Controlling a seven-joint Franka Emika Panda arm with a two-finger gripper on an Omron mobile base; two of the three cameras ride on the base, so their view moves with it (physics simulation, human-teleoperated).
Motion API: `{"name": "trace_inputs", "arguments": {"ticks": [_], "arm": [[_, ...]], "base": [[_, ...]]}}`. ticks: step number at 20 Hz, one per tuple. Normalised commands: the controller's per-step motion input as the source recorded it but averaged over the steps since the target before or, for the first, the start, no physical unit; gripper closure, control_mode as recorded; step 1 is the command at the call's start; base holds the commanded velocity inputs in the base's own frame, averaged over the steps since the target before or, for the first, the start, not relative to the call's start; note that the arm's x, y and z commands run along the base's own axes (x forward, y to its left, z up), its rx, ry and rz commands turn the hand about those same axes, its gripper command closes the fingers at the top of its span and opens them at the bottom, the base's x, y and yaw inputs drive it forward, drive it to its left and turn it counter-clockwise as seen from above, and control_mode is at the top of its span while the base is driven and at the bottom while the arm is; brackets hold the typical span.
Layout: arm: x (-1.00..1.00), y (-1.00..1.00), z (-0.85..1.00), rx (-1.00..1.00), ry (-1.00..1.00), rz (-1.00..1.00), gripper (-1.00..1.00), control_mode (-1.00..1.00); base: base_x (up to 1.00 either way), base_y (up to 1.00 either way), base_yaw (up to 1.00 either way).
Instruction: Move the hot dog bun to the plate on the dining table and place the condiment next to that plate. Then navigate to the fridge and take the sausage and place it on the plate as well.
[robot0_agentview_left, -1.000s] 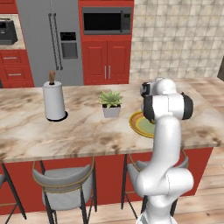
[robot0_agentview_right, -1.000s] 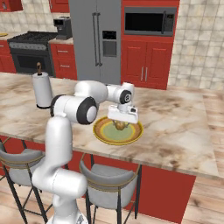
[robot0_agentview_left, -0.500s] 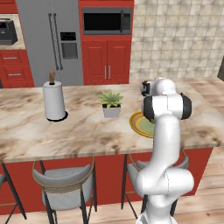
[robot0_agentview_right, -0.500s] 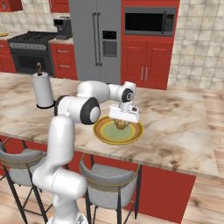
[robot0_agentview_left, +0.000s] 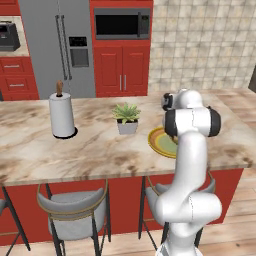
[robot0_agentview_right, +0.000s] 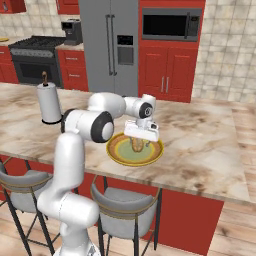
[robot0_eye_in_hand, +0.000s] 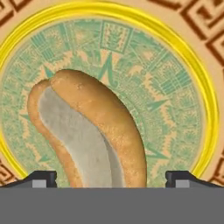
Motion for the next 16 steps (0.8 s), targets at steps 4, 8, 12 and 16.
{"name": "trace_inputs", "arguments": {"ticks": [4, 8, 12, 16], "arm": [[-0.28, 0.0, 0.0, 0.0, -0.14, -0.01, -1.0, -1.0], [-0.49, 0.0, 0.21, -0.02, -0.27, -0.03, -1.0, -1.0], [-0.69, 0.0, 0.44, -0.07, -0.37, -0.01, -1.0, -1.0], [-0.74, 0.02, 0.61, -0.07, -0.39, -0.02, -1.0, -1.0]], "base": [[0.0, 0.0, 0.0], [0.0, 0.0, 0.0], [0.0, 0.0, 0.0], [0.0, 0.0, 0.0]]}}
